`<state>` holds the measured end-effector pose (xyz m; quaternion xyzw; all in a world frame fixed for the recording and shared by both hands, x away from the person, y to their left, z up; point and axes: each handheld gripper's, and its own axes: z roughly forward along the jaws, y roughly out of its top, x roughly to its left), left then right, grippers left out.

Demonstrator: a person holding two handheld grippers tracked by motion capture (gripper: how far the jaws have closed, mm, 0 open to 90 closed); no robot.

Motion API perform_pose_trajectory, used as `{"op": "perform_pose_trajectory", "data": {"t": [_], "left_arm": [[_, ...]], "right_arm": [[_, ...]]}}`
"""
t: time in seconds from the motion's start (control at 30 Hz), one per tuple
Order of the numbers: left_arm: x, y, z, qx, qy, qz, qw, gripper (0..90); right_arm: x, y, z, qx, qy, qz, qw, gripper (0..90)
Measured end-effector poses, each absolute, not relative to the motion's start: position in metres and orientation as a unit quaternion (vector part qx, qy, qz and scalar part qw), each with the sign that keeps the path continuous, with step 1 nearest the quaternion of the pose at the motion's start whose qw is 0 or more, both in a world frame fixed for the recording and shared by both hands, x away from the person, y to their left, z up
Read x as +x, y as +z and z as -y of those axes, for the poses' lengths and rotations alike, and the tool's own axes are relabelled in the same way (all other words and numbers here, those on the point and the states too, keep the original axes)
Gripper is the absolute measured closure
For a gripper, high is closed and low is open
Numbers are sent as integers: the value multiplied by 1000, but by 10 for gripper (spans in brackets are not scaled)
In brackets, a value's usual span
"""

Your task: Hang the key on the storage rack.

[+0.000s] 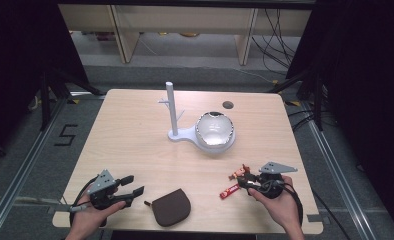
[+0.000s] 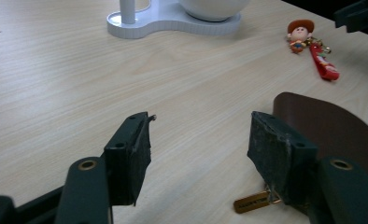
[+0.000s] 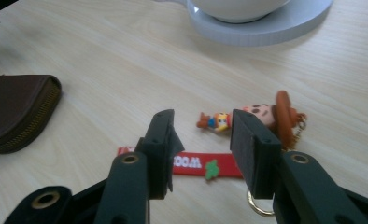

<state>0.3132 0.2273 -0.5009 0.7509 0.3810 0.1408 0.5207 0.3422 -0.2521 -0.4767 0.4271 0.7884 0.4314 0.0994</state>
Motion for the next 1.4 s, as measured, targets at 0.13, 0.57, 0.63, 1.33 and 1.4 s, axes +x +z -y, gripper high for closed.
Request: {"op": "perform_pose_trajectory", "data": {"t": [0.13,0.57,0.63,1.33,1.4], "left_arm": [[312,-493,-223,758,133,-372,519,398],[345,-467,-174,862,-12,-308,402,319],[349,-468,-167,871,-24,-303,386,314],[358,-486,-131,904,-100,-287,300,312],[359,-487,-131,907,-103,-285,293,304]], "right_arm": [[348,-468,245,422,419,-799,93,599],[351,-473,233,424,394,-812,75,557],[350,-472,232,430,392,-810,71,552],[349,-471,235,419,376,-824,64,518],[349,-471,234,421,374,-824,63,514]]}}
